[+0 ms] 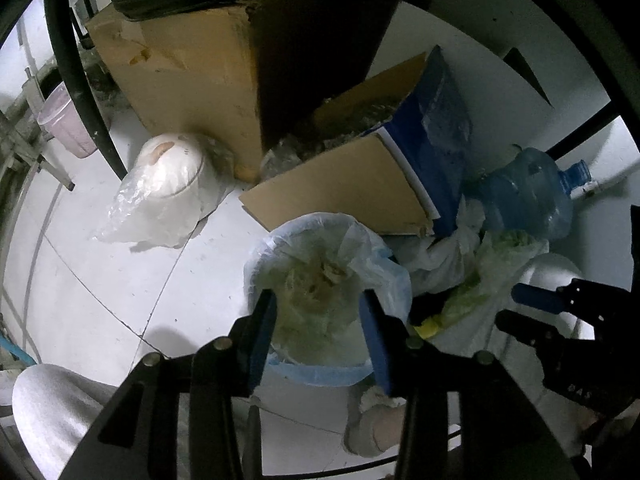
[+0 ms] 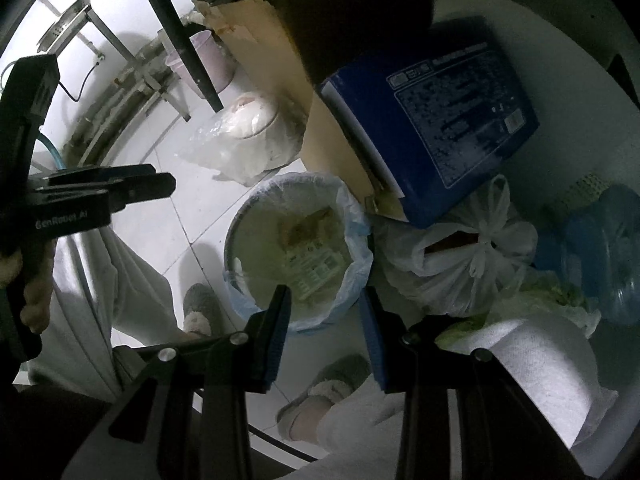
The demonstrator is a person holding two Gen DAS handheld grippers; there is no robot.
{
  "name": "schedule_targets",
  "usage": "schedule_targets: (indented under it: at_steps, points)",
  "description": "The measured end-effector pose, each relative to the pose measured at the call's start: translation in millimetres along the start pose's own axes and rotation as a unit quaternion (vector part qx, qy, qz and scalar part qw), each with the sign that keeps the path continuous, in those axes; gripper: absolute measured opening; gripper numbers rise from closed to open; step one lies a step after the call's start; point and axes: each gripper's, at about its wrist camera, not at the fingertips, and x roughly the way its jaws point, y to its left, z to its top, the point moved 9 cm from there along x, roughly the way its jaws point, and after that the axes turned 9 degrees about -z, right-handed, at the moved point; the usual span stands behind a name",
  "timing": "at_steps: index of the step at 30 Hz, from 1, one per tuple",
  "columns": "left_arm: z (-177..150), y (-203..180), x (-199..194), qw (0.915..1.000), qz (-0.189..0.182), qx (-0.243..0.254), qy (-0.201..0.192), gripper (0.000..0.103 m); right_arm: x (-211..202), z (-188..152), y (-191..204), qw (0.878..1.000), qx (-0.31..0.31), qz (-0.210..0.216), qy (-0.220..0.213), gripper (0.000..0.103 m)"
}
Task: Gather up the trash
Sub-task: 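Open both tools to drop the package and wrapper into the bin, then raise both tools back up toward the counter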
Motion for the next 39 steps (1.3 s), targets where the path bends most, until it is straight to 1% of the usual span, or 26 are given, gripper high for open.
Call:
schedule_targets:
  at_steps: [7,16,30,39]
  points:
    - [1,-1,-19,0.9998,-0.001,0.001,-0.019,0.042,-10,4,9,1.000,-0.009,-0.002,-0.013,0.033]
    - [-9,-5,-46,0.9991,-0.008,0.008,-0.042,0.042,-35,7,24,0.999,-0.024,-0.011,-0.040,0.033]
    - [-18,-23,-91,0.9959,-0.017,0.026,-0.085,0.042,-88,11,48,0.995,-0.045,-0.017,-0.091,0.033]
    - [-22,-35,-119,0.9933,-0.021,0.037,-0.107,0.042,-120,11,54,0.991,-0.053,-0.019,-0.120,0.033]
